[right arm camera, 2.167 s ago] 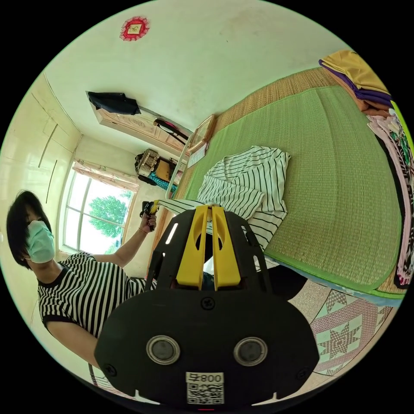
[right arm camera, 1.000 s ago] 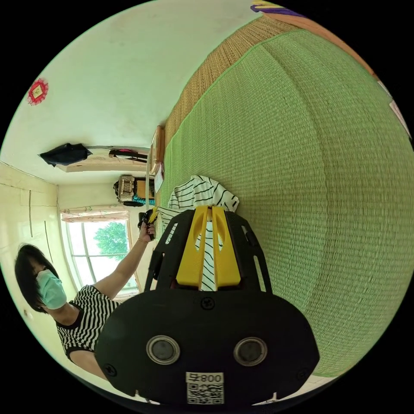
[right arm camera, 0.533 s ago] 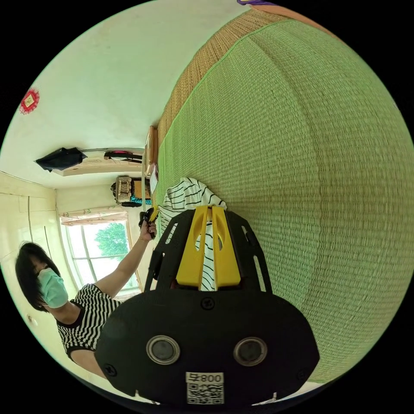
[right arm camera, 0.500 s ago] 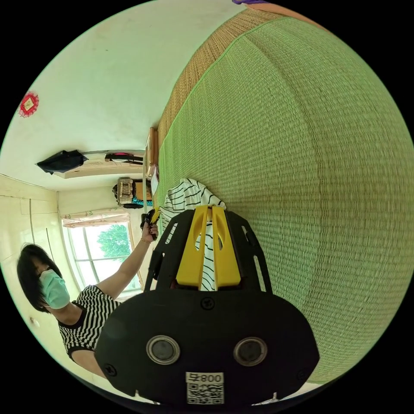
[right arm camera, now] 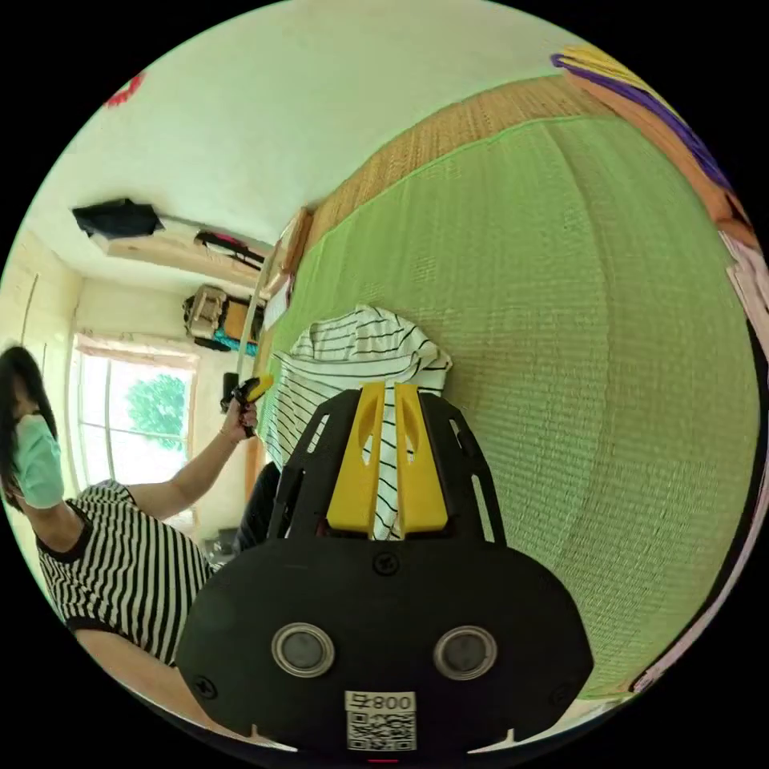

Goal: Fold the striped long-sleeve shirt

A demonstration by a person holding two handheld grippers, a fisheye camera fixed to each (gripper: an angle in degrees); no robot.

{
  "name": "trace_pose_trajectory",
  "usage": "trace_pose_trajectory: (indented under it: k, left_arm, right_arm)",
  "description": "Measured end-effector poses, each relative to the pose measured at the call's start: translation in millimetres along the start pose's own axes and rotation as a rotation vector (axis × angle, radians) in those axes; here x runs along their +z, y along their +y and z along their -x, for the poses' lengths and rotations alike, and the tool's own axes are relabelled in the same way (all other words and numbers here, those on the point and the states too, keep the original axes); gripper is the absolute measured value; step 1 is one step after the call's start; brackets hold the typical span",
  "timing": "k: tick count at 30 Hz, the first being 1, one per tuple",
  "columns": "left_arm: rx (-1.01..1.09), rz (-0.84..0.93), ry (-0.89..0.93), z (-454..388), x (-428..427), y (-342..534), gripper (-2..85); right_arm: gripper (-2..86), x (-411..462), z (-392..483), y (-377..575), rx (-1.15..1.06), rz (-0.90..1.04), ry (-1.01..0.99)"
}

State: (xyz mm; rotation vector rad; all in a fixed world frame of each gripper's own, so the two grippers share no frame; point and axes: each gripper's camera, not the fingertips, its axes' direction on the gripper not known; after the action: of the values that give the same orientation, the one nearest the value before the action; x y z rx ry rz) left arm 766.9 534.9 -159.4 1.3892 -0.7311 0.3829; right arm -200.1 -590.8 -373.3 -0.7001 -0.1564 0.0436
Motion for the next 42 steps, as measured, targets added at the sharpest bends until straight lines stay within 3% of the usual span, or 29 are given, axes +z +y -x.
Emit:
trace_pose_trajectory:
  k: [3,7,14,26,32,36,42]
  left_arm:
    - [0.078,0.145,-0.051,-30,60,-10,1.4]
    - [0.116,0.205,-0.084,-53,107,-27,0.7]
    - [0.182,0.258,-0.24,-95,157,-57,0.3]
    - [0.267,0.181,-0.322,-169,186,-118,0.3]
    - [0.3,0.127,-0.309,-199,189,-109,0.8]
    - [0.335,0.15,-0.296,-216,199,-98,3.1]
    - [0.46,0.214,-0.379,-263,223,-106,7.3]
  right_arm:
    - [0.5,47,63,-7,-0.162,0.126,0.135]
    - [0.2,102,118,-14,-0.303,0.22,0.327]
    - [0.1,133,154,-22,-0.353,0.206,0.489]
    - [0.1,118,170,-54,-0.313,0.117,0.501]
    - [0.4,106,175,-32,-0.321,0.082,0.454]
    - [1.2,110,174,-17,-0.331,0.102,0.504]
    - [7.3,48,146,14,-0.201,-0.052,0.602]
